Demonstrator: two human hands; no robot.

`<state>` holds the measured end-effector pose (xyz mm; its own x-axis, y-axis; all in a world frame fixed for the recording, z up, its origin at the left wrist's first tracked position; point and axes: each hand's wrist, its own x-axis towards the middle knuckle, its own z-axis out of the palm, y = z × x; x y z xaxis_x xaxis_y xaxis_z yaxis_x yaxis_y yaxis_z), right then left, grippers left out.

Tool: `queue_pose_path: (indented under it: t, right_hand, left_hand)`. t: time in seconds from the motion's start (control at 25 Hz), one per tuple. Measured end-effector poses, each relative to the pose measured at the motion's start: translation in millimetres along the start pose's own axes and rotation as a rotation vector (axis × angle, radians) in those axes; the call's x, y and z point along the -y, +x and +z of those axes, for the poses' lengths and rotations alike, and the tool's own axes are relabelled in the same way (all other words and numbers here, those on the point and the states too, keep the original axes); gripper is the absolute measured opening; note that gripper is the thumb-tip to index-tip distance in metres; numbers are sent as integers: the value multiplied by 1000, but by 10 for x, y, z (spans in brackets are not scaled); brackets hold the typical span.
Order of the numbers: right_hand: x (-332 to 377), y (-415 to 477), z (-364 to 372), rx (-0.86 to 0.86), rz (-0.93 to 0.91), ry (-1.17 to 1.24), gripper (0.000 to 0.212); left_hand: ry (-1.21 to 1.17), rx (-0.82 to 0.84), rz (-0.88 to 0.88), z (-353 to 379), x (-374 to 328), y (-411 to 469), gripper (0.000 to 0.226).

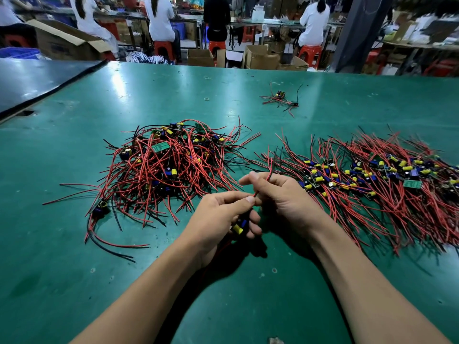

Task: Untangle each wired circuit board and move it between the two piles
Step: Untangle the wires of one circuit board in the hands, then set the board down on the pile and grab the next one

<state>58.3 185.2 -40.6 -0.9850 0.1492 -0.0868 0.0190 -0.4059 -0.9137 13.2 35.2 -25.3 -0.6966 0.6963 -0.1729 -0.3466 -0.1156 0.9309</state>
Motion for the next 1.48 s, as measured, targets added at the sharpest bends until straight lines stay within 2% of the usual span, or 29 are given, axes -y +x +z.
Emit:
queue_pose_path:
  t: [0.12, 0.2, 0.48, 0.68, 0.76, 0.88, 0.96, 1.04, 1.12, 1.24, 1.36, 1.48]
  right_hand:
    - [20, 19, -53, -178, -180, -446, 37]
    - [58, 36, -88, -267, -321, -632, 33]
    - [24, 105, -148, -563, -514, -767, 43]
    - [36, 114, -166, -710, -551, -700, 40]
    - [38, 119, -143, -667, -433, -538, 47]
    - [72, 121, -86, -557, -193, -135, 57]
    - [103, 120, -98, -496, -116, -49, 62]
    - [121, 124, -119, -453, -64, -38, 79]
    - [111, 137, -118, -442, -34, -44, 88]
    - [80, 146, -79, -410, -26, -85, 87]
    - [79, 132, -45, -380, -34, -186, 84]
    - [92, 77, 24, -373, -92, -303, 70]
  left_hand:
    - [-34, 11, -22, -37, -15, 10, 13]
    - [-55, 32, -43, -46, -24, 11, 13]
    - [-27, 58, -48, -54, -23, 24, 14]
    - [-11, 60, -42, -33, -18, 35, 13]
    - [-8, 56, -41, -36, -16, 36, 13]
    - [1, 21, -34, -34, -22, 35, 13]
    - [-3, -33, -14, -16, -27, 44, 15]
    - [-23, -109, 18, -3, -46, 62, 21]
    - [-86, -163, 34, -5, -75, 83, 31]
    - [-230, -143, -9, -24, -132, 84, 47]
    - [-276, -99, -40, -32, -163, 59, 59]
    - [-304, -101, -37, -55, -164, 84, 67]
